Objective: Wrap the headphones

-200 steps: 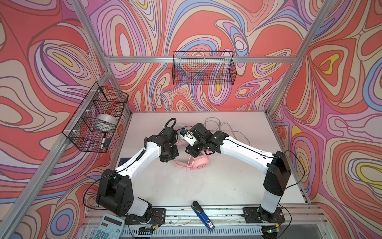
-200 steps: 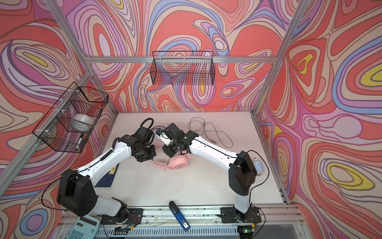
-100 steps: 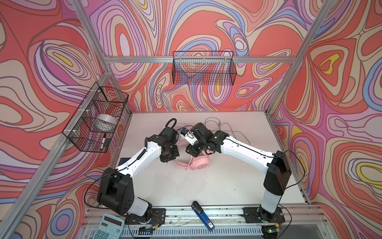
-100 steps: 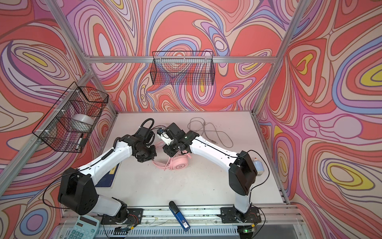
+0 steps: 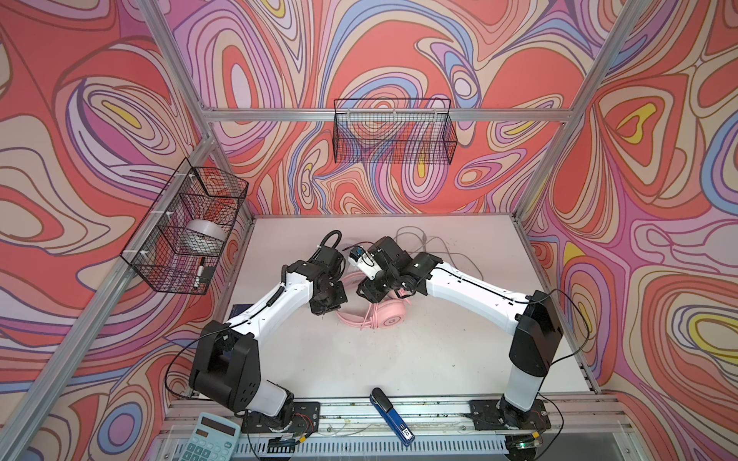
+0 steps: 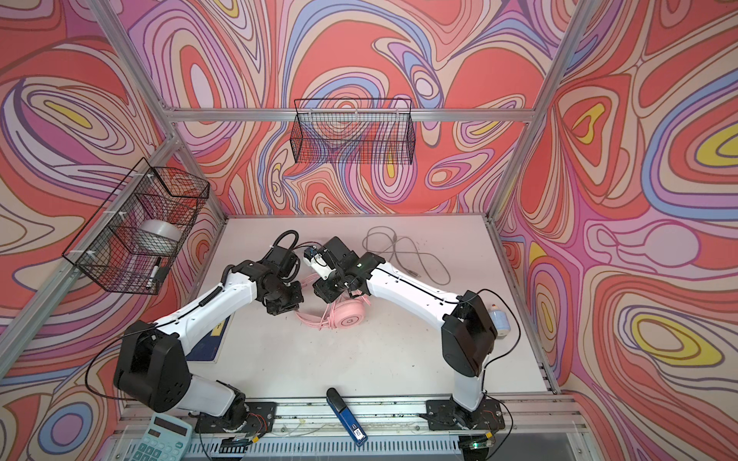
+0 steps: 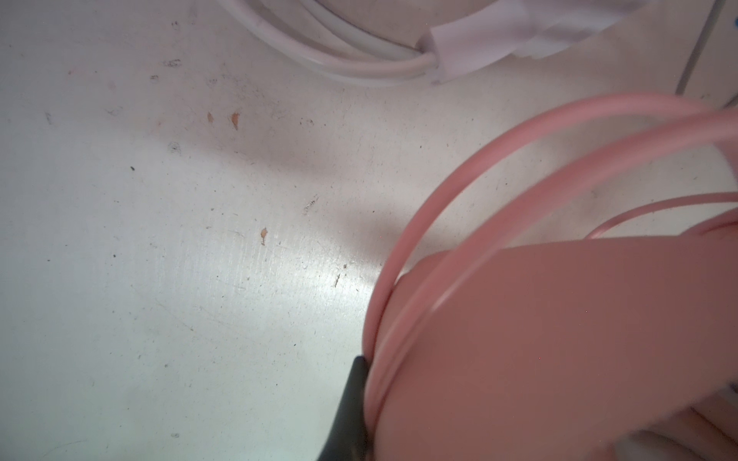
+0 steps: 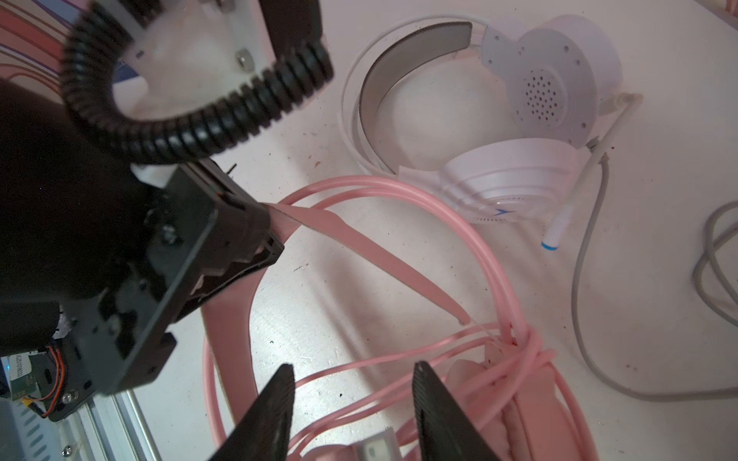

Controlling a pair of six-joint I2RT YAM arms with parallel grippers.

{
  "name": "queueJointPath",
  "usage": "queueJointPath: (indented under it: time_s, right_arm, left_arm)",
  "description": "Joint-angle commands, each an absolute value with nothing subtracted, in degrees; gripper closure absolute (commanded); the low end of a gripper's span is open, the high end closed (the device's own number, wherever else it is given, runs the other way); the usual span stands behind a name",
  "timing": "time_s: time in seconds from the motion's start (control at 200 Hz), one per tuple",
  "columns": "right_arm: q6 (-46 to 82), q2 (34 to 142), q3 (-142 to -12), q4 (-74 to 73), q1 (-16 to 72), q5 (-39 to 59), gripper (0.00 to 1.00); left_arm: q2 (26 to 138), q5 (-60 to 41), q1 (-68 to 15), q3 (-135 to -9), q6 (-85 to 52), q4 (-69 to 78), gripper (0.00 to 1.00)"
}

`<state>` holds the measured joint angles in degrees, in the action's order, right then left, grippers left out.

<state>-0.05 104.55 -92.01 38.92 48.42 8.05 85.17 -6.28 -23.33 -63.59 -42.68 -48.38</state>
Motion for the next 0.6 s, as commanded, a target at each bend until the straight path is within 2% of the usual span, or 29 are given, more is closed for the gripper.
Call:
queueJointPath:
  time_s: [0.0,0.361,0.596]
  right_arm:
    - [0.97,103.10,-91.32,38.06,47.67,8.67,0.48]
    - [1.36,101.80,-91.16,36.65,46.29,9.81,0.47]
    - [0.59,96.68,-88.97,37.37,45.97,12.06,0.55]
  left_arm:
    - [84.91,-9.35,-23.80,-63.29,-44.19,-47.11,1.00]
    - [86.32,-9.50,-23.79,-63.56,-44.30,-47.11,1.00]
    - [86.96,-9.45,-23.76,-64.23,-44.08,-47.19,1.00]
